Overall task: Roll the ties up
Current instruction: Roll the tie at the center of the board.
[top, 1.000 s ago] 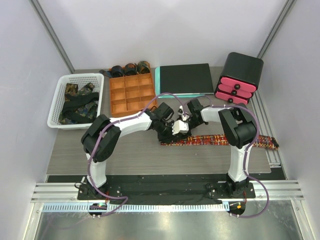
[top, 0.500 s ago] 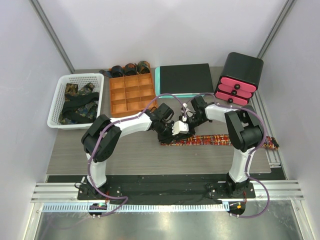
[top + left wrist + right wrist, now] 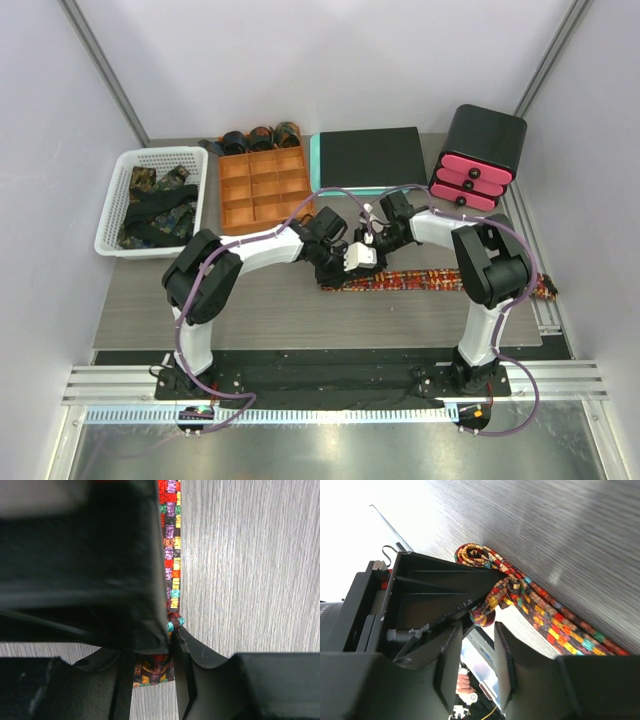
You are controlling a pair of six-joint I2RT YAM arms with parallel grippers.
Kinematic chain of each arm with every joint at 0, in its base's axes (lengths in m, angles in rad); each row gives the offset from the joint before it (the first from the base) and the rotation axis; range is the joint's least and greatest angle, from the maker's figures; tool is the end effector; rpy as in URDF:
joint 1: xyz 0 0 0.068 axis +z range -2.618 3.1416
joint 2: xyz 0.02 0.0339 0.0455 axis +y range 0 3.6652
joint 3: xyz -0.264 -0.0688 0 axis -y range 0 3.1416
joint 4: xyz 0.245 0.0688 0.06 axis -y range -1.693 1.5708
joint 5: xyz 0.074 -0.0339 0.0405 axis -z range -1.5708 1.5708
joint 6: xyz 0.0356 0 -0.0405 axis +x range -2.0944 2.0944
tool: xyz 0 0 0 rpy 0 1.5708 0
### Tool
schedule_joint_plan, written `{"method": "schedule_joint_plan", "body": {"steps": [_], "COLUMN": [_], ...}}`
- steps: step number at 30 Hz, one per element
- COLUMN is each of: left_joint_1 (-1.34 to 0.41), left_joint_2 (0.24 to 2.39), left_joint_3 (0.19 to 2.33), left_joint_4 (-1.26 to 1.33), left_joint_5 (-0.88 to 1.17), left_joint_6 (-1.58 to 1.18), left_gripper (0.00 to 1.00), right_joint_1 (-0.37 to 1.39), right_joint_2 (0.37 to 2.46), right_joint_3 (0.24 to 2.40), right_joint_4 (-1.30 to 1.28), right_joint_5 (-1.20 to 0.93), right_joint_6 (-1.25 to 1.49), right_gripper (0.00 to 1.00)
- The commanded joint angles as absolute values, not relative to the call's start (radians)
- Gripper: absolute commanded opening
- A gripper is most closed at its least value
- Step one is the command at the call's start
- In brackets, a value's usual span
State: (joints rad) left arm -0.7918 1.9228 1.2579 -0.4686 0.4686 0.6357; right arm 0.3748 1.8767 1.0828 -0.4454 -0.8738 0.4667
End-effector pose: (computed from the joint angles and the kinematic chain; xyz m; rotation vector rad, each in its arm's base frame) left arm 0.2595 -0.2857 0.1616 1.8514 1.9218 -0.6803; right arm 0.3116 0.1519 0.1410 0.0882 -2.7552 -1.3593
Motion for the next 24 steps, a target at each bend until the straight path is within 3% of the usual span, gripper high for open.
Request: {"method": "schedule_joint_plan", "body": {"steps": [1,2,6,8,17,24], "left_joint_1": [-0.798,-0.798,-0.787,-0.776,-0.707,-0.709], "left_joint_2": [1.939,1.937,1.933,1.925,1.816,1.812], "left_joint_3": [1.215,1.215,1.212,1.212,1.218,1.204], "left_joint_4": [-0.5,-0.5,-0.502,-0.508,-0.518,-0.514], "left_joint_5": [0.451,0.451,0.453,0.469,0.525,0.52], "left_joint_6": [0.649,0.649,0.646,0.64,0.643,0.66], "left_gripper": [0.35,0.35,0.36,0.42,0.67,0.74], "right_joint_1": [0.41,0.414,0.413,0.408,0.377,0.37], "right_joint_2": [1.891,1.897,1.913,1.916,1.954,1.994], "right_joint_3": [1.083,1.083,1.083,1.081,1.091,1.118], "right_joint_4": [-0.351,-0.345,-0.356,-0.379,-0.465,-0.498], "right_joint_5": [-0.887,-0.884,-0.851,-0.836,-0.761,-0.726], "right_joint_6": [0.503,0.506,0.486,0.462,0.391,0.367], "right_gripper": [0.36,0.34,0.08,0.03,0.01,0.01]}}
